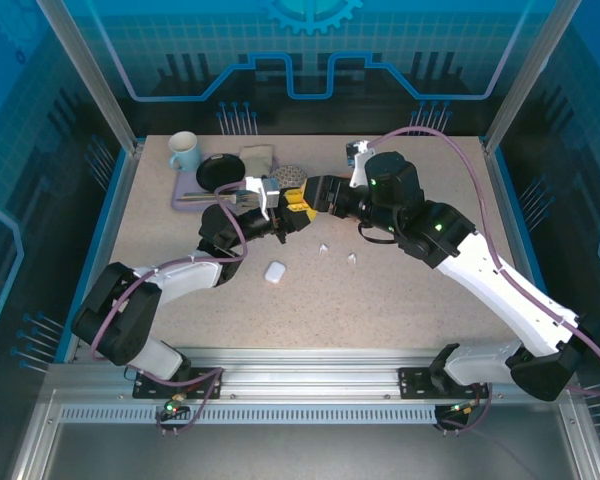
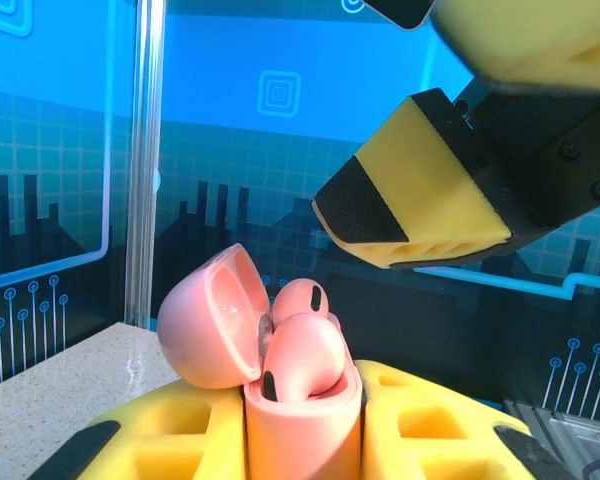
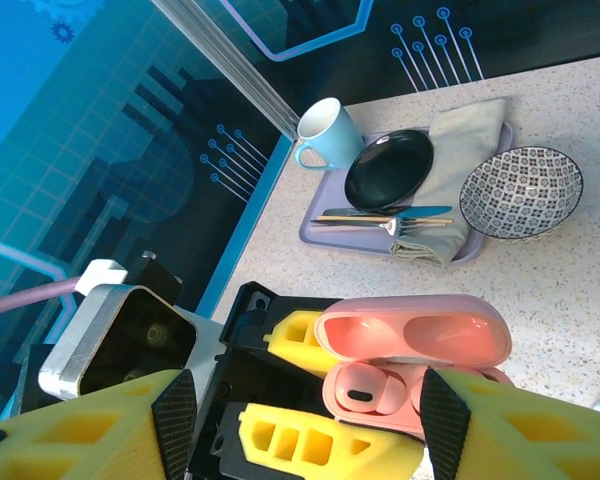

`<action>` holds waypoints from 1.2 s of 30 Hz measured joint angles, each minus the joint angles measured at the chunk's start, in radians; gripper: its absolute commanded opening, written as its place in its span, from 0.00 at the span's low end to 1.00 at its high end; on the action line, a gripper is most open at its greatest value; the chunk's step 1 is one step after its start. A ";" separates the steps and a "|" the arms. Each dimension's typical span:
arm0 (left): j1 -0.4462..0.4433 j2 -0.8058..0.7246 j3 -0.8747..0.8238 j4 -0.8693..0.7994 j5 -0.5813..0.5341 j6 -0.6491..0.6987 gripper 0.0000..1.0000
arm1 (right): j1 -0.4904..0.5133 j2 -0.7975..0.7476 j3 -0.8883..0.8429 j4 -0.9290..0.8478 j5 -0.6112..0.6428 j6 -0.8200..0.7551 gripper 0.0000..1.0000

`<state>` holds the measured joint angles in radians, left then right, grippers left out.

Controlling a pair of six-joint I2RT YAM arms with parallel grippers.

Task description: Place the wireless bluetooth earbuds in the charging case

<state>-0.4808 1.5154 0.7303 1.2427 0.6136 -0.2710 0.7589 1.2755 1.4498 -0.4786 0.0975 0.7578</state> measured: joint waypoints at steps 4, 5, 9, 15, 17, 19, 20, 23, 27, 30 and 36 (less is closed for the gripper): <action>0.000 0.000 0.000 0.000 0.000 0.000 0.00 | 0.000 -0.001 0.000 -0.003 0.008 -0.010 0.64; 0.000 0.000 0.000 0.000 0.000 0.000 0.00 | -0.003 -0.002 0.000 -0.004 0.008 -0.019 0.64; 0.000 0.000 0.000 -0.003 0.004 0.000 0.00 | -0.051 0.000 0.022 -0.024 -0.016 -0.065 0.66; 0.000 0.000 0.000 -0.007 0.020 0.000 0.00 | -0.237 0.065 0.099 -0.030 -0.198 -0.131 0.67; 0.000 0.000 0.000 -0.008 0.030 0.000 0.00 | -0.264 0.108 0.123 -0.030 -0.266 -0.150 0.67; 0.000 0.000 0.000 -0.011 0.038 0.000 0.00 | -0.269 0.151 0.141 -0.031 -0.326 -0.164 0.67; 0.000 0.000 0.000 -0.012 0.040 0.000 0.00 | -0.268 0.172 0.148 -0.032 -0.356 -0.168 0.67; 0.000 0.000 0.000 -0.018 0.048 0.000 0.00 | -0.268 0.218 0.153 -0.034 -0.424 -0.176 0.67; 0.000 0.000 0.000 -0.027 0.049 0.000 0.00 | -0.256 0.246 0.154 -0.034 -0.486 -0.176 0.66; 0.000 0.000 0.000 -0.034 0.049 0.000 0.00 | -0.235 0.249 0.154 -0.035 -0.518 -0.177 0.64; 0.000 -0.004 0.000 -0.034 0.061 0.000 0.00 | -0.220 0.201 0.127 -0.030 -0.523 -0.182 0.61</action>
<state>-0.4808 1.5116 0.7307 1.2083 0.6750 -0.2707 0.5385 1.4765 1.5764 -0.5083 -0.4252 0.5755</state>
